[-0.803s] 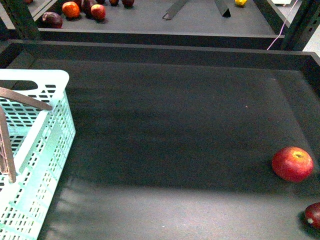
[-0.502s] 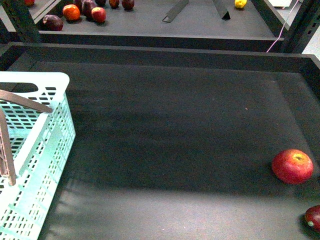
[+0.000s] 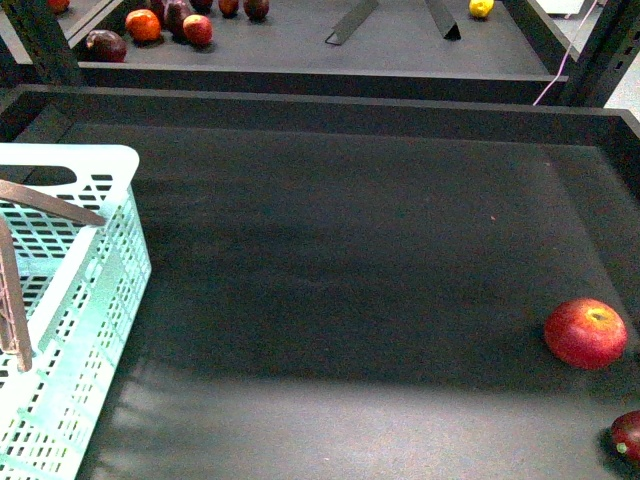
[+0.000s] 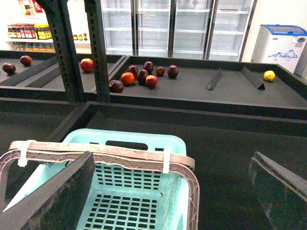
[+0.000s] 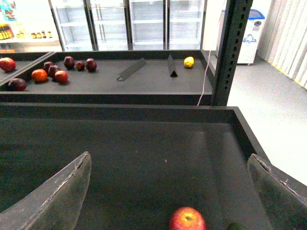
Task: Pick apple with right arm and hold basket with left
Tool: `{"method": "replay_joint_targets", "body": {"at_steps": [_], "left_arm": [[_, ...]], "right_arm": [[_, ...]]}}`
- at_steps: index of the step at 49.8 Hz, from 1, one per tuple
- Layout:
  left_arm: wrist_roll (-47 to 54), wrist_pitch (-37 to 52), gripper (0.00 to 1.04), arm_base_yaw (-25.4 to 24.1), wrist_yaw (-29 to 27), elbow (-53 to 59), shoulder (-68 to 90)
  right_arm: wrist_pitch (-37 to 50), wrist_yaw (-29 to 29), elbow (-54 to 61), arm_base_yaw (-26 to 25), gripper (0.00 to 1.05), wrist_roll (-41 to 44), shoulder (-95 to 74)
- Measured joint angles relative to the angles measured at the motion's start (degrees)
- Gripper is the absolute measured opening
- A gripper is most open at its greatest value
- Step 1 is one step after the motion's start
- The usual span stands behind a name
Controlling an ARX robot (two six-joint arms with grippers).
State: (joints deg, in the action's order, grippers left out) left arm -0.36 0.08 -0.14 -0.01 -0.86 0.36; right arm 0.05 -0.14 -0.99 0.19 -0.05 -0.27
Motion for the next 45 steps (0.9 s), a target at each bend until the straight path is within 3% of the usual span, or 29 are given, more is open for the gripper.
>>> {"method": "replay_joint_targets", "body": {"at_steps": [1,5,8,10,16,25,35,45], "left_arm": [[0.0,-0.2,0.98,0.1,-0.4,-0.1,0.1],[-17.1,-22.4,0.98,4.0,-18.9,-9.7,15.1],[-25.3,-27.6,0.98,2.3,-21.0,-11.7,21.6],[-28.7,-27.7,0.98,0.7,-20.4,-11.8,24.2],[-36.9,-20.6,0.98,-7.2,-11.5,-12.5,32.1],[-44.4,-2.2,0.98,-17.7,-1.6,-17.5,50.6],[-54.7,12.7,0.98,-16.3,0.0,-24.4,71.8],[-62.4,17.3,0.98,-11.4,-0.5,-31.1,84.8]], "right_arm": [[0.0,0.0,0.0,0.0,0.96,0.0,0.0],[0.0,0.0,0.0,0.0,0.96,0.0,0.0],[0.0,0.1,0.0,0.0,0.96,0.0,0.0],[0.0,0.0,0.0,0.0,0.96,0.0,0.0],[0.0,0.0,0.0,0.0,0.96,0.0,0.0],[0.0,0.0,0.0,0.0,0.96,0.0,0.0],[0.0,0.0,0.0,0.0,0.96,0.0,0.0],[0.0,0.0,0.0,0.0,0.96,0.0,0.0]]}}
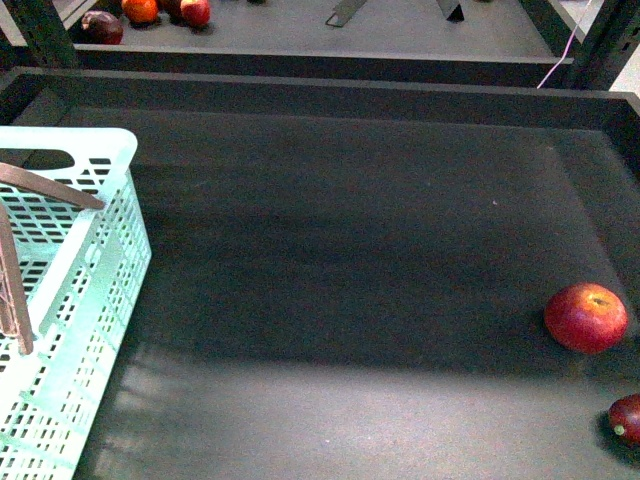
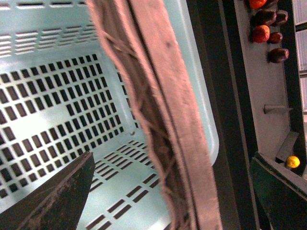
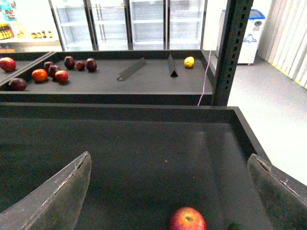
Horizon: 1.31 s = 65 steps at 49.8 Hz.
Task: Pick apple with right arm and hold basket with left
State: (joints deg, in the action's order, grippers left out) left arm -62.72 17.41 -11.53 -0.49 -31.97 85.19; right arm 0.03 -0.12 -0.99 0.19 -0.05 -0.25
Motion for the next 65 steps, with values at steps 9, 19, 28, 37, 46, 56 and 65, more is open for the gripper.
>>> {"method": "replay_joint_targets", "body": {"at_steps": [9,19,28,37,46,56,65], "left_arm": [[-3.3,0.7,0.98,2.2,0.1,-5.6,6.1],[-3.9,0.4,0.98,2.4,0.7,-7.5,8.2],[-5.1,-0.1,0.98,3.0,-0.2,-7.6,8.8],[-6.2,-0.3,0.98,3.7,-1.0,-7.4,9.1],[-6.7,-0.5,0.7,4.0,-1.3,-7.1,10.1],[-7.3,-0.9,0.41,4.3,-2.2,-7.1,11.1],[-10.3,-2.3,0.16,5.0,-2.9,-7.5,10.8]], "right_arm": [[0.0,0.0,0.0,0.0,0.96,0.0,0.0],[0.0,0.0,0.0,0.0,0.96,0.0,0.0],[0.0,0.0,0.0,0.0,0.96,0.0,0.0],[0.0,0.0,0.0,0.0,0.96,0.0,0.0],[0.0,0.0,0.0,0.0,0.96,0.0,0.0],[0.0,0.0,0.0,0.0,0.96,0.0,0.0],[0.0,0.0,0.0,0.0,0.96,0.0,0.0]]}}
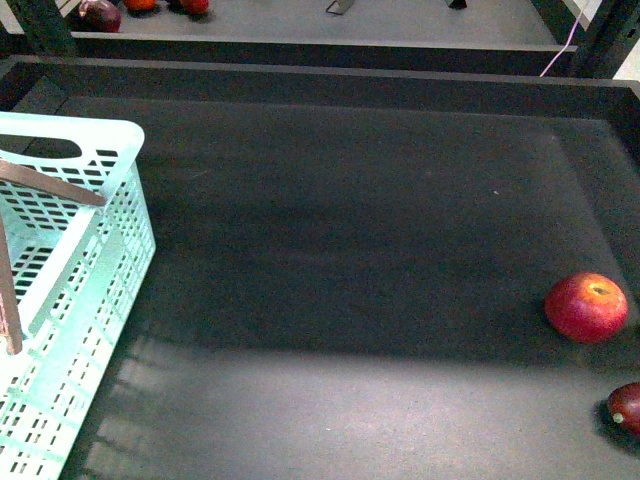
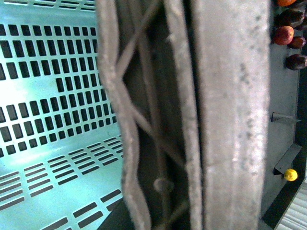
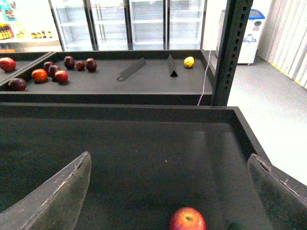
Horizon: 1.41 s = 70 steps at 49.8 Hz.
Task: Pick apple with right arm and hold basket with left
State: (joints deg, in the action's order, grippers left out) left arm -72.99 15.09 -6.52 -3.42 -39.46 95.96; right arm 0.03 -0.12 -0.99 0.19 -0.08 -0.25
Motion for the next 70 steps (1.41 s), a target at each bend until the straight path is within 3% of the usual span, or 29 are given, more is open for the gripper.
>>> {"method": "replay_joint_targets", "body": {"at_steps": [14,33,51,70], "left_arm": [[1.6,-4.8,0.16,5.6,-1.3,1.0,-7.5],[5.4,-8.9,0.16,20.9,-1.8,-6.8,-11.9],[8.2,-12.3,0.16,34.5,-2.2,-20.5,-3.7],[8.8,-14.1,0.16,47.6,-4.4,-23.0,-4.0]], "right_arm": [[0.0,0.0,0.0,0.0,0.96,0.0,0.0],[0.0,0.0,0.0,0.0,0.96,0.0,0.0],[0.0,0.0,0.0,0.0,0.96,0.0,0.0],[0.0,0.0,0.0,0.0,0.96,0.0,0.0]]}}
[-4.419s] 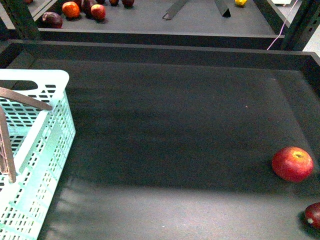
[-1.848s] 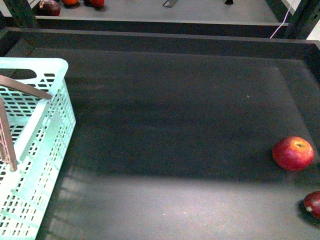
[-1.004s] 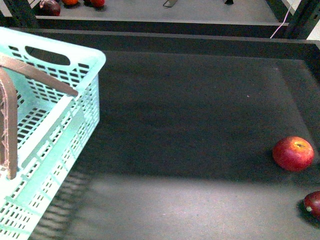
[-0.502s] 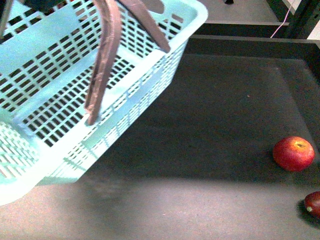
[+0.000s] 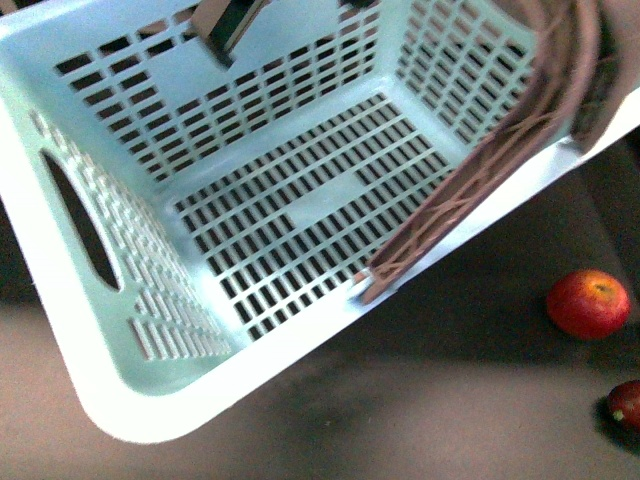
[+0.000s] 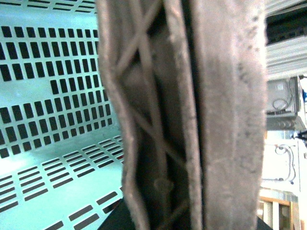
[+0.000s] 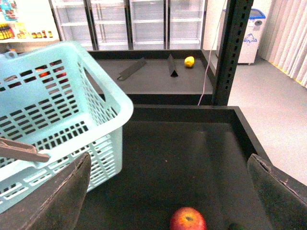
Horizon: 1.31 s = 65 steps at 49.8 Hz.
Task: Pick apple with right arm and hold basket with left
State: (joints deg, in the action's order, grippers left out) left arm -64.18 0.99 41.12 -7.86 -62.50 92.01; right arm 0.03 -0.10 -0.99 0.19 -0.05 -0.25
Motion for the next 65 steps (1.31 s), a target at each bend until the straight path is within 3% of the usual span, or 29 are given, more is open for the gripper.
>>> {"method": "replay_joint_targets", "body": {"at_steps": [12,25,31,37,44,49,58,65], "left_arm": [[1.6,-0.1,0.16,2.0,-3.4,0.0,-2.1],[1.9,-0.2,0.16,2.2,-2.6,0.0,-2.3],[1.8,-0.2,0.16,2.3,-2.6,0.0,-2.3],[1.8,-0.2,0.16,2.3,-2.8,0.0,-2.3],[1.9,-0.2,0.16,2.3,-2.8,0.0,-2.3],[1.8,-0.2,0.16,2.3,-2.6,0.0,-2.4],[1.8,-0.2,0.16,2.3,-2.6,0.0,-2.4],[1.8,-0.2,0.16,2.3,-2.7,0.0,-2.4]], "right_arm": [[0.0,0.0,0.0,0.0,0.96,0.0,0.0],[0.0,-0.1,0.0,0.0,0.96,-0.1,0.0],[-20.4,-3.5,-8.3,-0.3,0.96,-14.2,-13.7],[-20.8,-0.1,-9.0,-3.7,0.96,-20.6,-21.6],[-14.2,10.6,-10.7,-10.6,0.96,-23.1,-31.7],[-4.3,12.9,-11.9,-14.9,0.96,-20.2,-43.9],[18.9,11.8,-18.2,-17.2,0.96,-7.8,-77.0],[28.8,8.0,-24.6,-15.1,0.96,0.8,-99.2]]}}
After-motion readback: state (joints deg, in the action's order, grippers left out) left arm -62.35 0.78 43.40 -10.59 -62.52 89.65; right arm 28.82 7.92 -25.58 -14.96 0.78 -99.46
